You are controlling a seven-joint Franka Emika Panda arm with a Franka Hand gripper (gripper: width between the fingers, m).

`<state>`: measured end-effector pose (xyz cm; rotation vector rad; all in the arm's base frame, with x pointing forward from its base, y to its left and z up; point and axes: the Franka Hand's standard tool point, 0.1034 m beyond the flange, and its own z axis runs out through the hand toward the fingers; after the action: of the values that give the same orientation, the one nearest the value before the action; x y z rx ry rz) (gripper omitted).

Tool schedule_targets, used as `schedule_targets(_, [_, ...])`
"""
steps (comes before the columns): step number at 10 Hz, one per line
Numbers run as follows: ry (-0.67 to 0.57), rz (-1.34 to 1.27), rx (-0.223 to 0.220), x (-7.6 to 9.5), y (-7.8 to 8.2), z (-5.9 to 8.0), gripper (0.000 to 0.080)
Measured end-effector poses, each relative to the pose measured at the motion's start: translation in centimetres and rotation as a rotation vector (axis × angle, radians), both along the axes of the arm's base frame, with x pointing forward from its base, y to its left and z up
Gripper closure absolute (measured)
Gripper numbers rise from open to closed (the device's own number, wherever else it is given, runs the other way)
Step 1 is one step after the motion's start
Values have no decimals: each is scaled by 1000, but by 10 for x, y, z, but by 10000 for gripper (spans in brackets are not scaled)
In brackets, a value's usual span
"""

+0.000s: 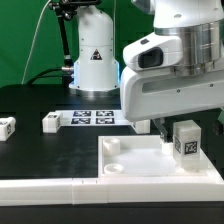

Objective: Assemble one leg

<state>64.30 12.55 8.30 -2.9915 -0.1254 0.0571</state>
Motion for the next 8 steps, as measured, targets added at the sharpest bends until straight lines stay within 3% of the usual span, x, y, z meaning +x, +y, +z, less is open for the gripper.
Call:
schedule_targets(3, [-6, 37, 3, 0, 0, 0, 150])
schedule_targets(4, [-5, 36, 3, 0, 0, 0, 278])
schedule_targets(5, [-5, 36, 3, 0, 0, 0, 460])
schedule_targets(8, [-6, 31, -3, 1, -5, -1, 495])
